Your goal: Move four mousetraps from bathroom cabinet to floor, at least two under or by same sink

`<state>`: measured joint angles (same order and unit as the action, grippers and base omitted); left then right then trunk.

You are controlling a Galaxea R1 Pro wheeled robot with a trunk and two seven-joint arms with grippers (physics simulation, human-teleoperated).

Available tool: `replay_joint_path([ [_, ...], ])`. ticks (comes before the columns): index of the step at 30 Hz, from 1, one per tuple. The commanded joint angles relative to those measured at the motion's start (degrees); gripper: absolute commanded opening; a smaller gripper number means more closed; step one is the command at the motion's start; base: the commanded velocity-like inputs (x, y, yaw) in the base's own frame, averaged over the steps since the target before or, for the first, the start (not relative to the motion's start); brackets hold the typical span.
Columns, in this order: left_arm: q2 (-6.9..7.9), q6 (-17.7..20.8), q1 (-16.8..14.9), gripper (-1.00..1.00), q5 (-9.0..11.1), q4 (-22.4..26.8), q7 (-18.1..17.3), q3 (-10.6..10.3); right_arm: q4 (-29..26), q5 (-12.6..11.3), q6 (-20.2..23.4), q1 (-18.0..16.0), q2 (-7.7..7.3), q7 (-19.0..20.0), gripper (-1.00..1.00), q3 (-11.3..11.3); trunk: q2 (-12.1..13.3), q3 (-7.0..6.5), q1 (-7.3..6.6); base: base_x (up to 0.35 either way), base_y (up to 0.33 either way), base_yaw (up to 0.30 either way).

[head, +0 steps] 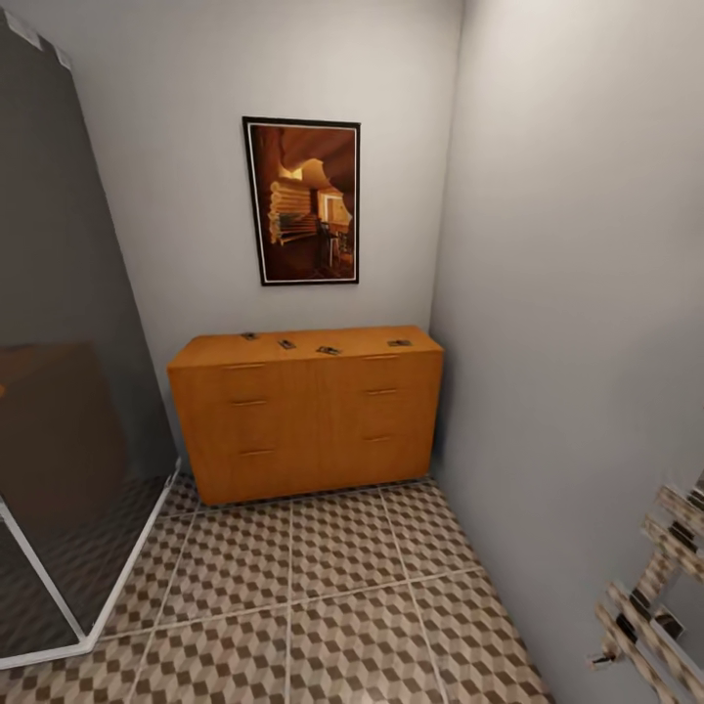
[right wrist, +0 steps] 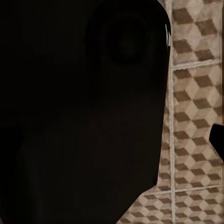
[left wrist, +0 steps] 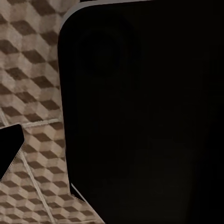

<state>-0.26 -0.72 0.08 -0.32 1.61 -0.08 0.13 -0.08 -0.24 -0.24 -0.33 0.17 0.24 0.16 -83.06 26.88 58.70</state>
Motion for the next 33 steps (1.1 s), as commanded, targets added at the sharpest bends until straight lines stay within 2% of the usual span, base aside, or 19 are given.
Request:
replay_joint_path([
  [1, 0.0, -0.1, 0.0, 1.0, 0.0, 0.1, 0.0, 0.0, 0.0, 0.0, 0.0, 0.0, 0.0, 0.0, 1.0, 0.0, 0.0, 0.05, 0.03, 0.322, 0.0, 0.0],
  [33, -0.01, -0.1, 0.0, 1.0, 0.2, 0.1, 0.0, 0.0, 0.0, 0.1, 0.0, 0.0, 0.03, 0.0, 1.0, -0.1, 0.0, 0.05, 0.03, 0.321, 0.0, 0.0],
])
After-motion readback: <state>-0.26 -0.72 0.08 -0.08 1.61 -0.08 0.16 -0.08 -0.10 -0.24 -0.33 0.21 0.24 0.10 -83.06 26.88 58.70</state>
